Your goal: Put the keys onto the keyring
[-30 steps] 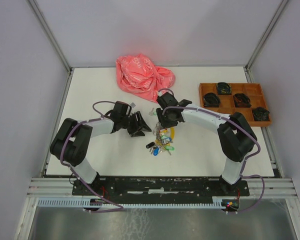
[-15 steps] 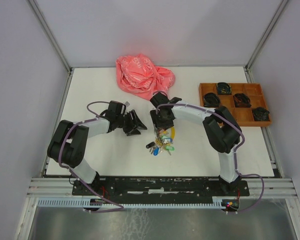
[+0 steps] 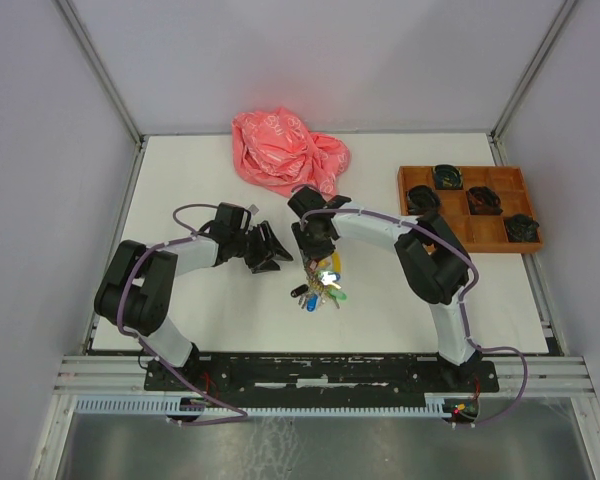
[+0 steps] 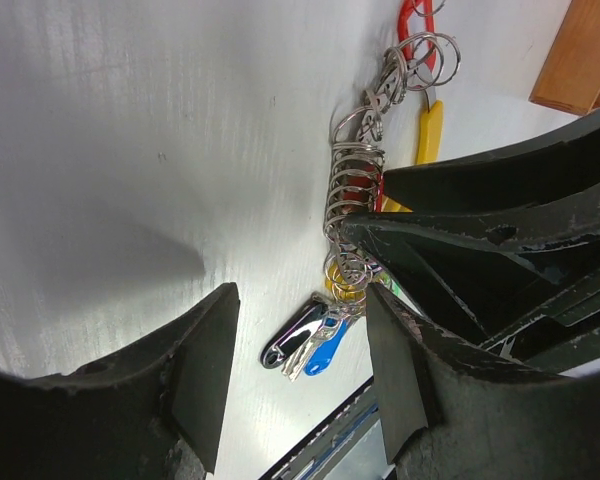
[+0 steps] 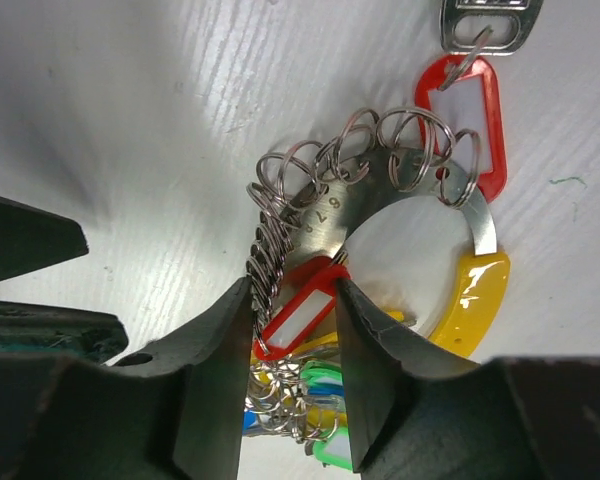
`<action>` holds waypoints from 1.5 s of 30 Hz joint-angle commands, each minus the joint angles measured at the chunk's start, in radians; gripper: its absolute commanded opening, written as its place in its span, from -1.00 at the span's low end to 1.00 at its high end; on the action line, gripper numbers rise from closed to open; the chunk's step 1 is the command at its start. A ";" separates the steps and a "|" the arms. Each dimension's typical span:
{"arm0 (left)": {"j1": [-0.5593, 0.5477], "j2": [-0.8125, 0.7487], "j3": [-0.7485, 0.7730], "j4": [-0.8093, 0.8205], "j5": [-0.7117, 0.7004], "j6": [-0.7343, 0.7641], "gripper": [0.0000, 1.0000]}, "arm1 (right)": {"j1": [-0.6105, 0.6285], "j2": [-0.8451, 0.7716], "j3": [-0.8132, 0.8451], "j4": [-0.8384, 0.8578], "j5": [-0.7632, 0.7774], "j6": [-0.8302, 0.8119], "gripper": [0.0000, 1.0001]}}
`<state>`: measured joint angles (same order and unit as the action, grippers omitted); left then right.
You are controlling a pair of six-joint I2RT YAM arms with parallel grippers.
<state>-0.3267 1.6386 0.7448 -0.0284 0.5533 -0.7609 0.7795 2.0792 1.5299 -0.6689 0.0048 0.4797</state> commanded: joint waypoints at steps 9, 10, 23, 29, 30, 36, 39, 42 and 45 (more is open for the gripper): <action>0.003 -0.029 0.016 0.035 0.051 0.008 0.21 | 0.007 -0.107 -0.042 0.077 -0.131 -0.043 -0.44; 0.003 -0.025 0.019 0.037 0.055 0.007 0.21 | 0.007 -0.115 -0.048 0.074 -0.132 -0.048 -0.44; -0.068 0.093 0.116 0.033 0.025 -0.018 0.19 | -0.118 -0.311 -0.205 0.071 -0.046 -0.092 -0.03; -0.076 0.156 0.136 0.014 -0.002 -0.010 0.13 | -0.140 -0.355 -0.289 0.127 -0.069 -0.076 0.04; -0.080 0.165 0.142 0.011 -0.005 -0.007 0.11 | -0.142 -0.355 -0.295 0.134 -0.072 -0.074 0.04; -0.104 0.196 0.184 -0.022 -0.037 0.027 -0.05 | -0.168 -0.345 -0.317 0.185 -0.112 -0.065 0.06; -0.104 0.195 0.189 -0.043 -0.061 0.049 -0.16 | -0.187 -0.329 -0.298 0.217 -0.146 -0.055 0.07; -0.104 0.199 0.189 -0.045 -0.063 0.058 -0.27 | -0.190 -0.295 -0.253 0.228 -0.166 -0.059 0.07; -0.107 0.201 0.194 -0.045 -0.067 0.068 -0.39 | -0.190 -0.266 -0.224 0.232 -0.173 -0.049 0.06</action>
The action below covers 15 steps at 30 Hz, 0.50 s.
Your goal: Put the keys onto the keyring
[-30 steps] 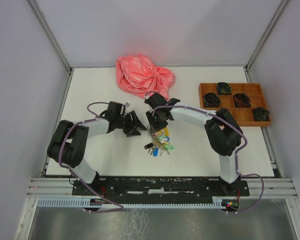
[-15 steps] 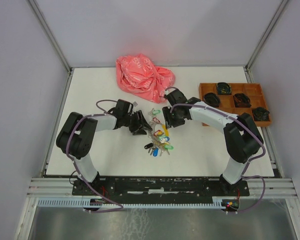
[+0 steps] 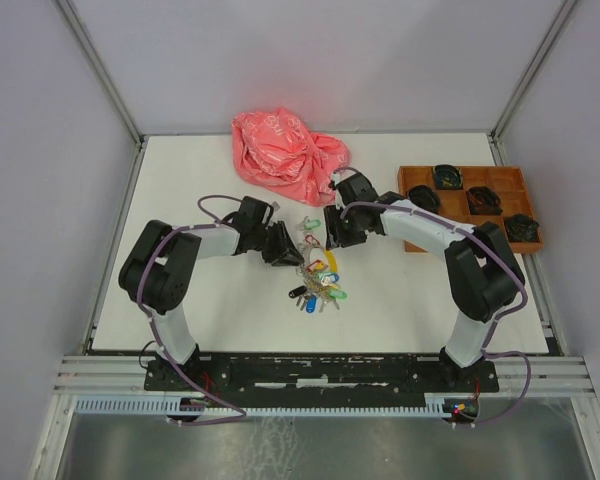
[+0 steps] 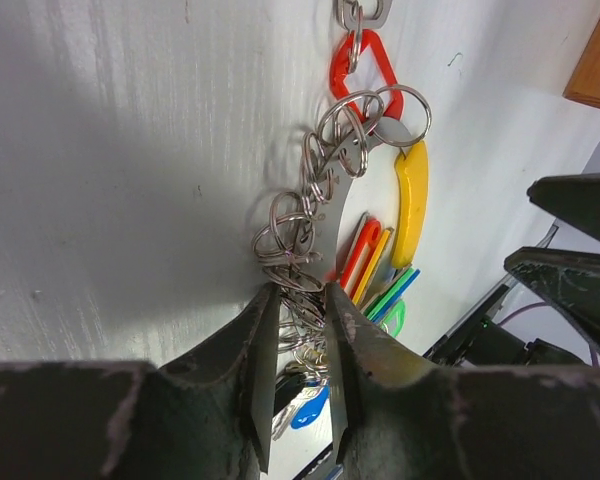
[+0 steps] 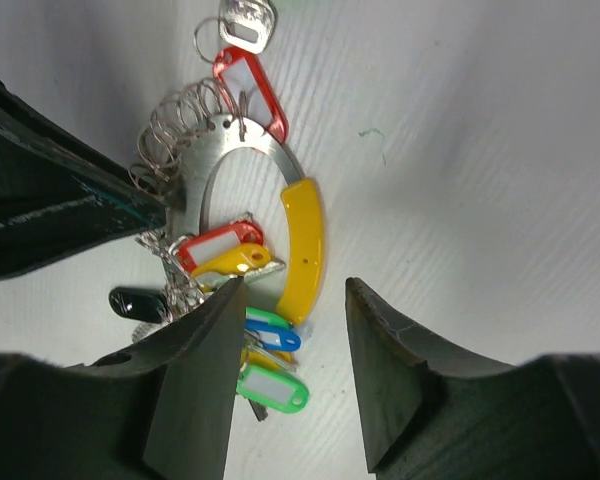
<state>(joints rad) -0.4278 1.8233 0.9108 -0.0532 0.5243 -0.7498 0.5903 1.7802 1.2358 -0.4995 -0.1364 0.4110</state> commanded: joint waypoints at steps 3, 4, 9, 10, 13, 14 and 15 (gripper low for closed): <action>-0.010 0.022 0.040 -0.021 -0.046 0.067 -0.48 | 0.000 0.039 0.056 0.072 -0.040 0.033 0.04; -0.010 0.027 0.045 -0.021 -0.045 0.071 -0.53 | -0.001 0.039 0.046 0.074 -0.041 0.035 0.04; -0.021 0.057 0.084 -0.024 -0.032 0.105 -0.72 | -0.001 0.025 -0.012 0.083 -0.049 0.031 0.04; -0.024 0.063 0.094 -0.027 -0.033 0.119 -0.74 | 0.000 0.020 -0.022 0.084 -0.052 0.029 0.04; -0.029 0.078 0.129 -0.052 -0.032 0.170 -0.86 | -0.001 0.010 -0.044 0.082 -0.055 0.020 0.03; -0.031 0.083 0.145 -0.063 -0.030 0.191 -0.89 | 0.000 0.003 -0.051 0.082 -0.057 0.018 0.03; -0.033 0.088 0.159 -0.075 -0.025 0.214 -0.92 | 0.000 -0.006 -0.056 0.079 -0.057 0.013 0.02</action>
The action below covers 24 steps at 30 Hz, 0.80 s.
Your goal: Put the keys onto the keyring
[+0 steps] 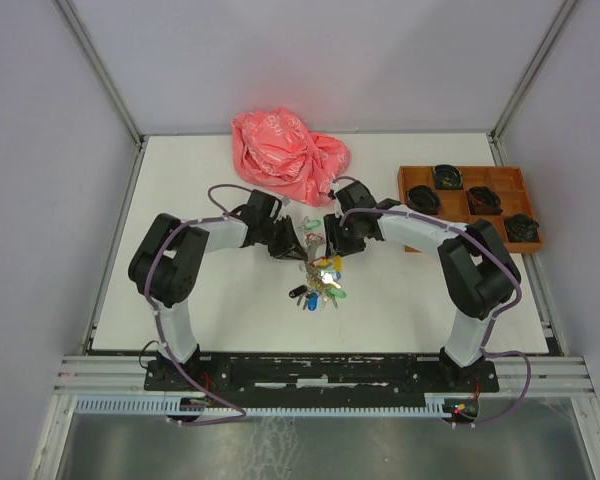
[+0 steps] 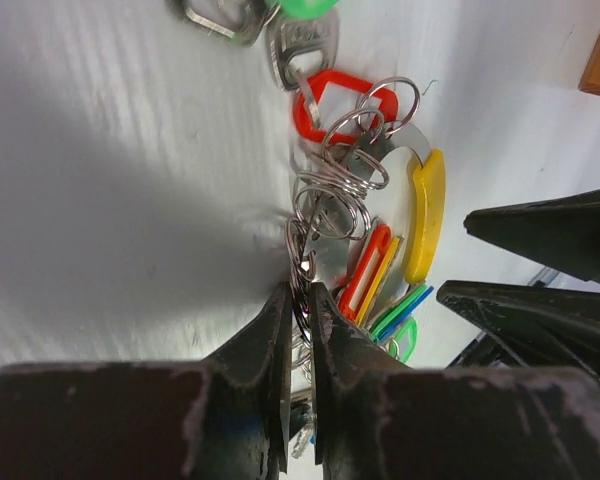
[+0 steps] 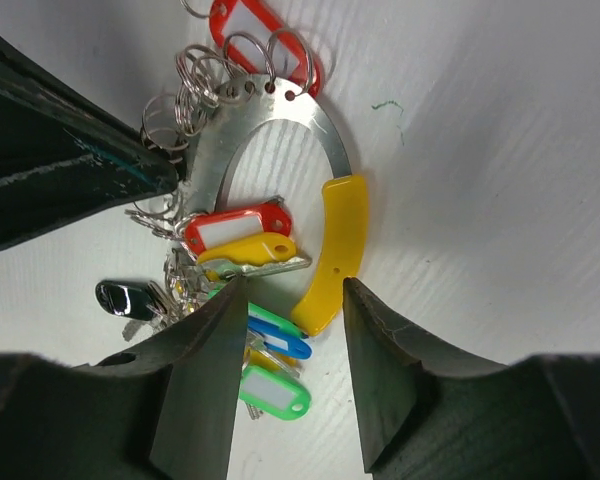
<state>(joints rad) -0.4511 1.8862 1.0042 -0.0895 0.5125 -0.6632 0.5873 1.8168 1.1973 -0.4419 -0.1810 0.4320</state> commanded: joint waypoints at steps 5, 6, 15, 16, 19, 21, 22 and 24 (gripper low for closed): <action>-0.022 0.002 0.126 -0.102 -0.018 0.244 -0.95 | 0.003 -0.121 -0.027 -0.015 0.012 -0.054 0.02; -0.024 -0.010 0.136 -0.116 -0.032 0.268 -0.95 | 0.002 -0.140 -0.021 -0.030 0.024 -0.070 0.02; -0.063 -0.139 0.215 -0.247 -0.170 0.534 -0.95 | -0.070 -0.267 0.032 -0.099 0.021 -0.151 0.05; -0.073 -0.157 0.218 -0.253 -0.187 0.562 -0.95 | -0.079 -0.276 0.040 -0.099 0.003 -0.157 0.06; -0.101 -0.209 0.226 -0.262 -0.215 0.645 -0.95 | -0.093 -0.291 0.061 -0.100 -0.041 -0.170 0.08; -0.120 -0.254 0.229 -0.265 -0.215 0.702 -0.95 | -0.095 -0.295 0.073 -0.095 -0.093 -0.181 0.13; -0.131 -0.271 0.228 -0.264 -0.217 0.732 -0.95 | -0.096 -0.297 0.075 -0.089 -0.117 -0.184 0.14; -0.148 -0.303 0.223 -0.266 -0.217 0.790 -0.95 | -0.096 -0.300 0.076 -0.074 -0.171 -0.199 0.18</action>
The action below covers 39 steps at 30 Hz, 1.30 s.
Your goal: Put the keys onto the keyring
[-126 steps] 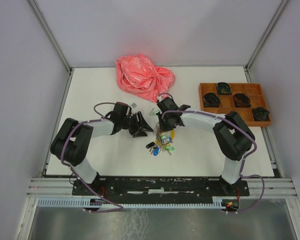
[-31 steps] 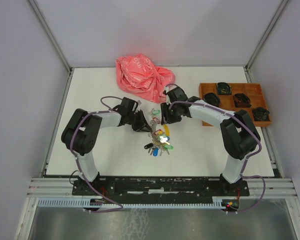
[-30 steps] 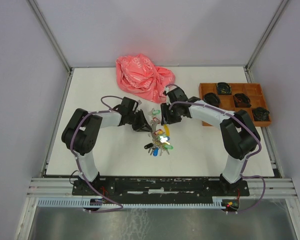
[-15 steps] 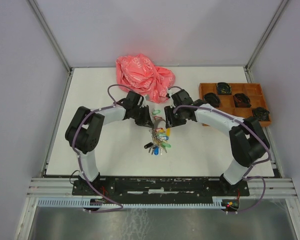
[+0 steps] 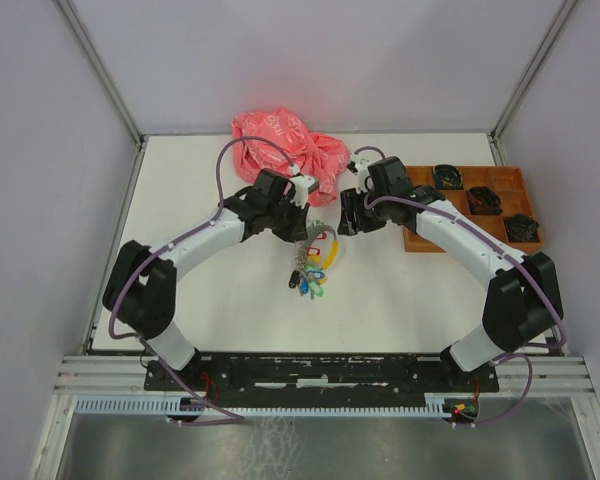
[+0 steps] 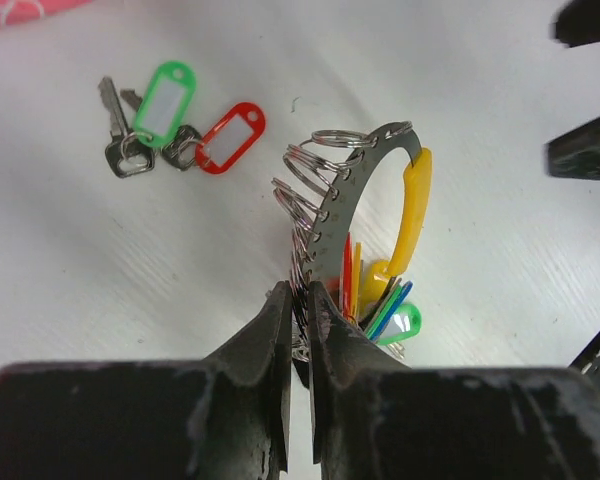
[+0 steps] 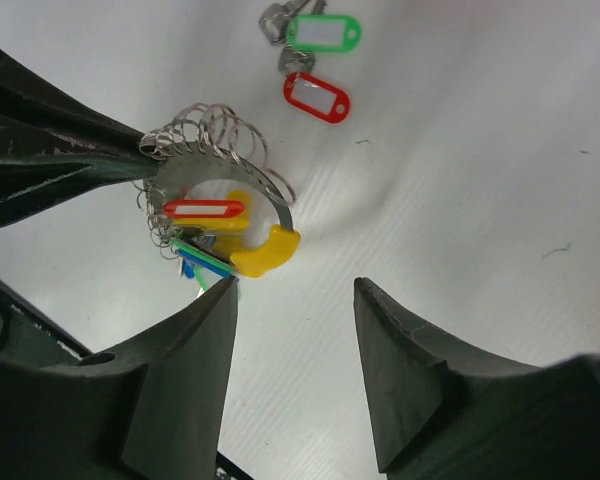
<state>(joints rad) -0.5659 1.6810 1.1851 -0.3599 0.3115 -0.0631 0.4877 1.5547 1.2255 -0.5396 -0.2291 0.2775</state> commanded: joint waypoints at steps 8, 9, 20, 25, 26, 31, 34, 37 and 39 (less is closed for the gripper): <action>-0.067 -0.188 0.020 -0.001 0.042 0.358 -0.95 | 0.002 -0.063 0.033 0.081 -0.256 -0.089 0.35; -0.069 -0.196 0.016 -0.001 0.044 0.377 -0.95 | 0.003 -0.064 0.035 0.086 -0.266 -0.093 0.36; -0.081 -0.275 -0.051 0.097 0.113 0.451 -0.95 | 0.002 -0.058 -0.016 0.144 -0.406 -0.111 0.17; -0.083 -0.298 -0.083 0.112 0.138 0.445 -0.95 | 0.003 -0.046 -0.034 0.164 -0.437 -0.126 0.09; -0.083 -0.303 -0.089 0.117 0.142 0.439 -0.94 | 0.003 -0.042 -0.034 0.164 -0.449 -0.134 0.07; -0.083 -0.327 -0.122 0.157 0.162 0.402 -0.92 | 0.023 -0.023 -0.037 0.161 -0.491 -0.169 -0.10; -0.083 -0.337 -0.134 0.172 0.162 0.377 -0.89 | 0.044 -0.009 -0.035 0.153 -0.493 -0.193 -0.30; -0.083 -0.354 -0.152 0.192 0.143 0.349 -0.80 | 0.064 -0.013 -0.055 0.161 -0.464 -0.209 -0.43; -0.083 -0.369 -0.165 0.203 0.121 0.322 -0.74 | 0.075 -0.032 -0.078 0.192 -0.445 -0.222 -0.57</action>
<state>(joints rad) -0.6430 1.3769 1.0264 -0.2760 0.4232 0.3309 0.5331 1.5402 1.1786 -0.4149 -0.6792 0.1013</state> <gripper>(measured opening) 0.130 0.282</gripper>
